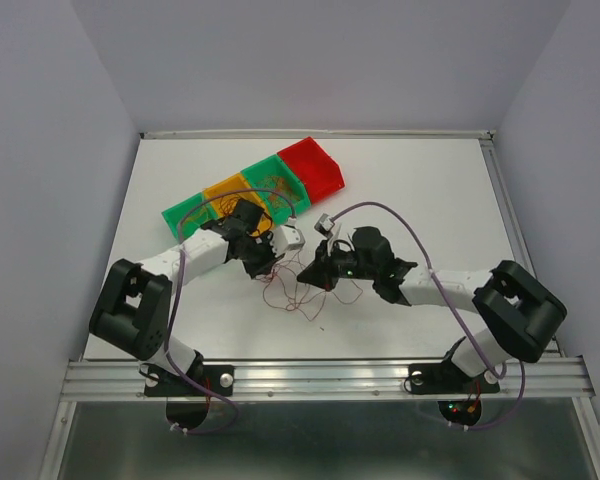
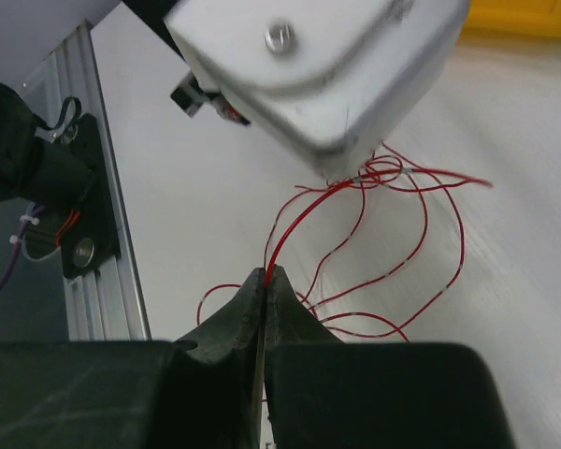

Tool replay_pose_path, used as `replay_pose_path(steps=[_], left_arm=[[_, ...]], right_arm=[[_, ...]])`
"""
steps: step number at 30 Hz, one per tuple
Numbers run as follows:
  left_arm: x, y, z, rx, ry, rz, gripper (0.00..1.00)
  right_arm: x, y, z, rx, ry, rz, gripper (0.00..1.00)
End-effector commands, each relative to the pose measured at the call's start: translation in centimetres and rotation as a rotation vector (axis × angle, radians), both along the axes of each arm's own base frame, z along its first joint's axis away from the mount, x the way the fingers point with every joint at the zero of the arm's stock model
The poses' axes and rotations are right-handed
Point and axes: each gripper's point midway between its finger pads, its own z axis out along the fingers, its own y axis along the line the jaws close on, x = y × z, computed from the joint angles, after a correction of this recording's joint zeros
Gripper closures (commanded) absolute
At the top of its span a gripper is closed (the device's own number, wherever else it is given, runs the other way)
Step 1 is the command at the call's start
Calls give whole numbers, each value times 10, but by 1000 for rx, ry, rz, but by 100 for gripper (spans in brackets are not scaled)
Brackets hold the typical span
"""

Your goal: Untangle the cables

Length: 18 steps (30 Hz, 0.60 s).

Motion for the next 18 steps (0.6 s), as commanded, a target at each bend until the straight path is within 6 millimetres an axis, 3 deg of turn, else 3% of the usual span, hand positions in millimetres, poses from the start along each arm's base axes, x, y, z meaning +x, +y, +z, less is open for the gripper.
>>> replay_pose_path(steps=[1,4,8,13,15,18], left_arm=[[22,-21,35,-115,-94,46,100],[24,-33,50,-185,-107,37,100],[28,-37,50,-203,-97,50,100],[28,-40,47,-209,-83,50,100],[29,-40,45,-208,-76,57,100],[30,-42,45,-214,-78,59,100]], right_arm=[[-9,9,-3,92,-12,54,100],[4,15,-10,120,-11,12,99],[31,20,-22,129,-4,-112,94],[43,30,-27,191,2,-145,57],[50,32,-34,196,16,-171,51],[56,37,-43,182,15,-196,31]])
